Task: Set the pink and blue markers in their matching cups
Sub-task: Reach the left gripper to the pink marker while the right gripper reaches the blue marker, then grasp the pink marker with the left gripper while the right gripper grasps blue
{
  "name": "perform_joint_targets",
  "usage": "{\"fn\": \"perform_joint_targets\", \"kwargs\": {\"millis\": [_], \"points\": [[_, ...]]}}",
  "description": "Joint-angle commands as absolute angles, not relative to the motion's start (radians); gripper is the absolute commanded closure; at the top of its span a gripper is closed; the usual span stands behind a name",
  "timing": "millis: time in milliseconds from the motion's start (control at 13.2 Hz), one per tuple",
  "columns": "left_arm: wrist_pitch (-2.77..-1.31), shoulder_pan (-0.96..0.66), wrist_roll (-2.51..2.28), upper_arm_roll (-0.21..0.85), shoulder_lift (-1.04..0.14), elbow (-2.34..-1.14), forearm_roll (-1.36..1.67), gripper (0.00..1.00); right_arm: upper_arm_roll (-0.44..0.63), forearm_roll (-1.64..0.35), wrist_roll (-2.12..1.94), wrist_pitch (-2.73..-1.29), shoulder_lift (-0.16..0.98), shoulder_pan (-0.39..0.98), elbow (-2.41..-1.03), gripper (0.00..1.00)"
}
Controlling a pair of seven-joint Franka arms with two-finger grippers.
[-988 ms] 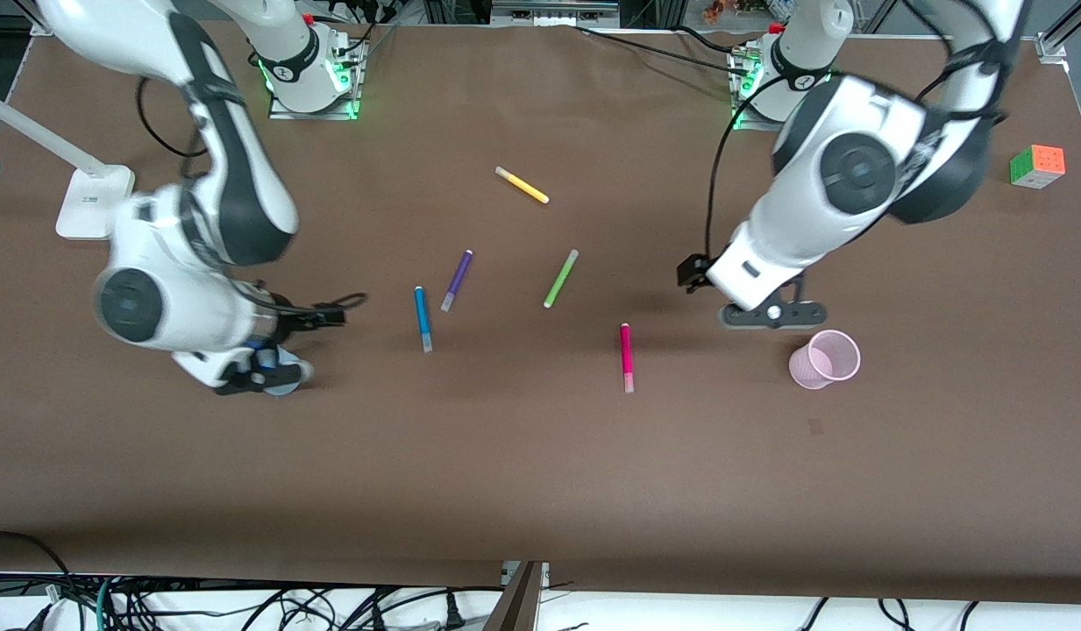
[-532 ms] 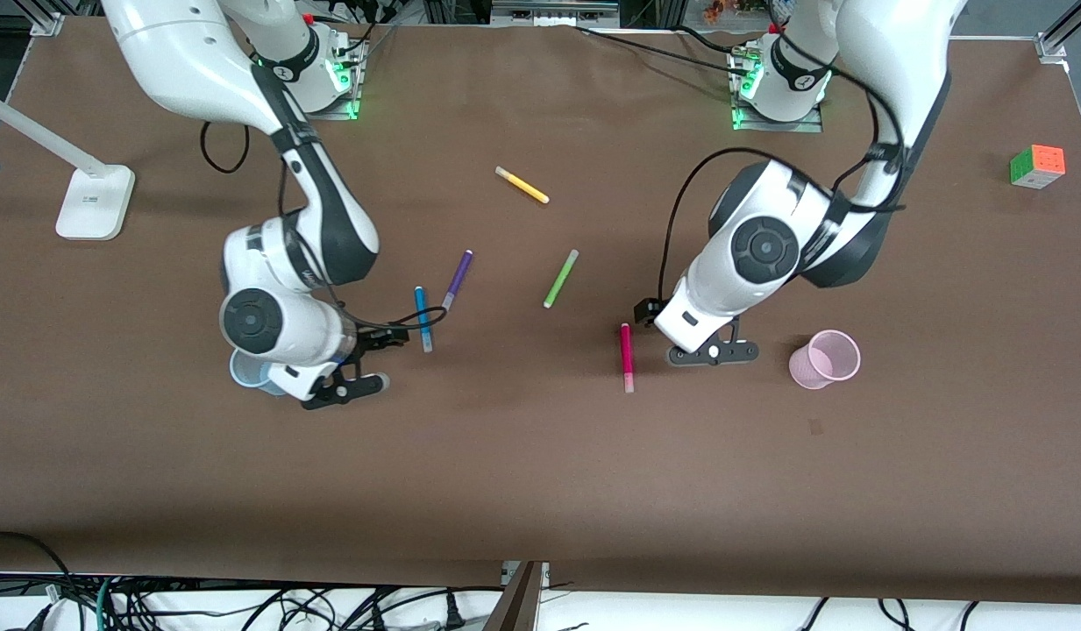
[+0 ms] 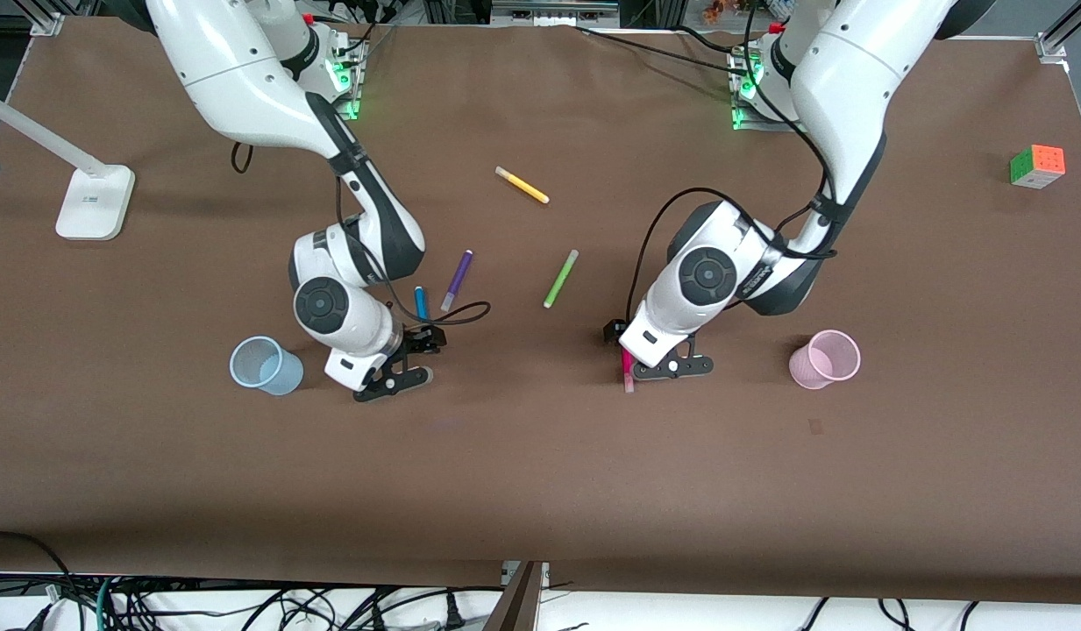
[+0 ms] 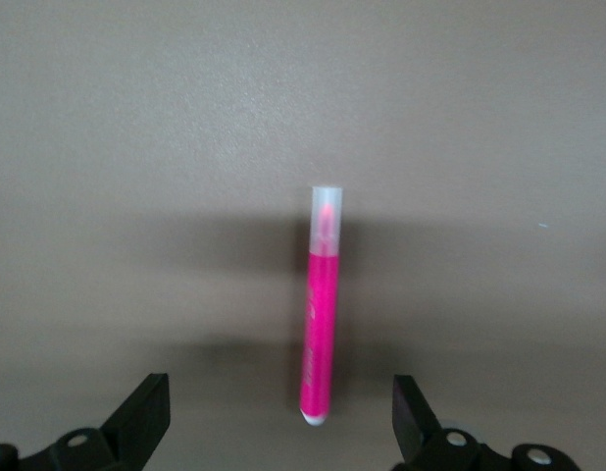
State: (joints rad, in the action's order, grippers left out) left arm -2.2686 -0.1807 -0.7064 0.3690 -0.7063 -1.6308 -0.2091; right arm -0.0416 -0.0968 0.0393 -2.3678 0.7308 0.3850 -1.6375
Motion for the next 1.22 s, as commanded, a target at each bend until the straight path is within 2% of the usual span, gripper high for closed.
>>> {"fn": "perform_joint_targets", "kwargs": {"millis": [0,456,684,760,836,912,1064,1140], "points": [[-2.302,-0.202,-0.741,0.359,-0.756,-1.601,-0.276,0.00,-0.028,-0.086,0.041,-2.407,0.719,0.403,-1.670,0.00],[-2.425,-0.225,-0.749,0.341,-0.819,-1.598,-0.294,0.00,-0.026,-0.032,0.043,-2.407,0.698,0.422,-1.719,0.00],[-2.433,-0.253,-0.750,0.307,-0.838,-1.591,-0.304,0.00,-0.025,-0.029,0.043,-2.408,0.686,0.422,-1.741,0.00],[-2.433,-0.262,-0.750,0.299,-0.839,-1.591,-0.305,0.07,-0.025,-0.029,0.043,-2.408,0.678,0.423,-1.749,0.00],[-2.433,-0.270,-0.750,0.293,-0.841,-1.591,-0.305,0.31,-0.025,-0.028,0.043,-2.408,0.673,0.422,-1.755,0.00],[-2.433,-0.271,-0.750,0.291,-0.839,-1.589,-0.305,0.46,-0.025,-0.025,0.043,-2.408,0.670,0.423,-1.758,0.00],[-2.433,-0.272,-0.750,0.291,-0.839,-1.589,-0.305,0.66,-0.026,-0.025,0.043,-2.408,0.663,0.423,-1.764,0.02],[-2.433,-0.272,-0.749,0.291,-0.839,-1.589,-0.305,0.72,-0.026,-0.023,0.043,-2.408,0.663,0.423,-1.766,0.07]]}}
